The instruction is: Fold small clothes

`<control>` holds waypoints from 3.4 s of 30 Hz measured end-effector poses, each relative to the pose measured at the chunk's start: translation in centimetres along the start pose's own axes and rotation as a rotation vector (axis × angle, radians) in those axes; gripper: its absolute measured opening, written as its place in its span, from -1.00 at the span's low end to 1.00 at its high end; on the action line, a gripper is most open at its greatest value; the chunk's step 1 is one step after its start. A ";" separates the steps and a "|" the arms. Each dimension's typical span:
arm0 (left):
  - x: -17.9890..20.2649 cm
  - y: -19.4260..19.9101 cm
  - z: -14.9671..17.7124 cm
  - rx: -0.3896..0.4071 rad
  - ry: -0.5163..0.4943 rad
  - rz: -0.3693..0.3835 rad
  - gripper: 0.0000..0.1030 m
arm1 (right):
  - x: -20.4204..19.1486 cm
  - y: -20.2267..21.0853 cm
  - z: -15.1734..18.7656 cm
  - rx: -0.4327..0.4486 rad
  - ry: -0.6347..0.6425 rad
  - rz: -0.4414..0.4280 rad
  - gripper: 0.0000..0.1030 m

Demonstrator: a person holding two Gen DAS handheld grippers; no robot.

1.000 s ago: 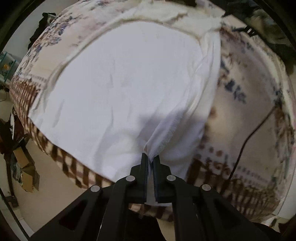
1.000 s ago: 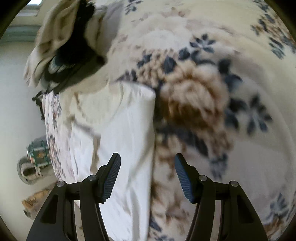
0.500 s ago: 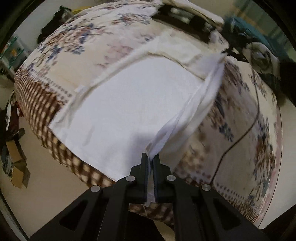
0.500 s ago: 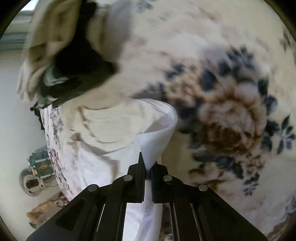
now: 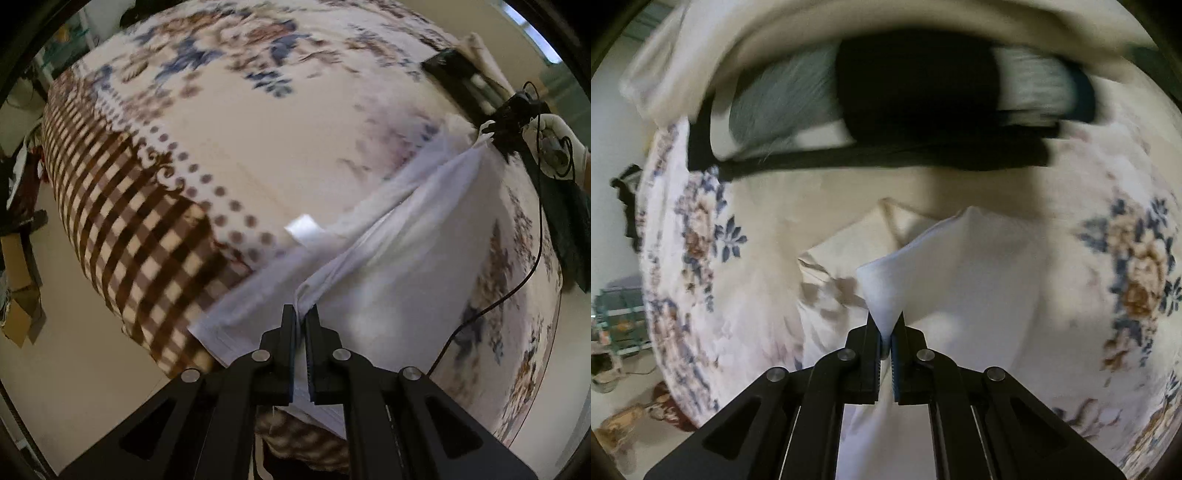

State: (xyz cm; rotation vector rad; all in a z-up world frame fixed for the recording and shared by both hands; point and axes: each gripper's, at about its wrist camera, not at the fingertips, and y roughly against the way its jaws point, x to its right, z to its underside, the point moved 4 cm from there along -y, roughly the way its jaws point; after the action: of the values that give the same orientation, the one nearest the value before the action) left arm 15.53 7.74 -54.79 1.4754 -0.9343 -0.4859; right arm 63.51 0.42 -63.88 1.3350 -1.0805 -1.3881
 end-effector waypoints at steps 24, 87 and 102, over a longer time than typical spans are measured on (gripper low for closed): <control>-5.9 -3.7 -0.7 -0.142 0.002 0.004 -0.09 | 5.3 -3.4 35.4 -0.412 0.025 -0.140 0.09; 25.3 -17.1 -36.0 -0.148 -0.348 0.474 -0.16 | 18.8 1.4 5.0 0.131 -0.377 -0.316 0.26; 31.8 -20.4 -34.3 -0.252 -0.500 0.593 -0.70 | 19.6 -0.6 0.0 0.113 -0.276 -0.572 -0.14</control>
State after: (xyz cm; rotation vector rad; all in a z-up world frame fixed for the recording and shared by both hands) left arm 65.76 2.34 -61.90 0.7965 -1.5752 -0.5123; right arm 63.25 -18.58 -68.66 1.6499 -1.0026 -2.0006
